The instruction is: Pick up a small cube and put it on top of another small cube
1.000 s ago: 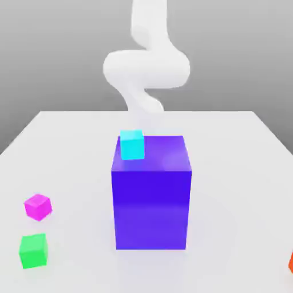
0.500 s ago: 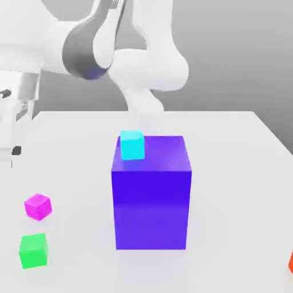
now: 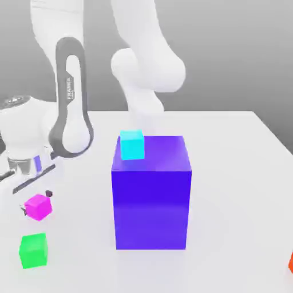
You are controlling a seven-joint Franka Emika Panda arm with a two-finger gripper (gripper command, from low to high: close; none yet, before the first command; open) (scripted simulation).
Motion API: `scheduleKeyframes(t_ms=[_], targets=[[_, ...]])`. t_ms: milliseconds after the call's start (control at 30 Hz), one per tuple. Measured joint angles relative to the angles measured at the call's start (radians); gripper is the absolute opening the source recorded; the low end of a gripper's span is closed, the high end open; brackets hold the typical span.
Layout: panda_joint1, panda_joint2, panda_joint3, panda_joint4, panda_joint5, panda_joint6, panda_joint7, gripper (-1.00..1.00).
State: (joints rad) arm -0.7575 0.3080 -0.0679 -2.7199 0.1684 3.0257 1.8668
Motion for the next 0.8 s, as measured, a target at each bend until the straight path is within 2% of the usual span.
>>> scheduleKeyframes(t_ms=[167,367,467,633,800], targets=[[-0.005,0.003,0.004,0.0,-0.002,0.005,0.001,-1.0],[0.046,-0.19,-0.071,-0.039,-0.106,-0.149,0.079,-1.0],[0.082,-0.215,-0.032,0.027,-0.139,-0.239,0.012,-1.0],[0.163,-0.195,0.071,0.202,-0.168,-0.394,-0.192,-1.0],[0.177,-0.049,0.088,0.248,-0.182,-0.293,-0.23,-1.0]])
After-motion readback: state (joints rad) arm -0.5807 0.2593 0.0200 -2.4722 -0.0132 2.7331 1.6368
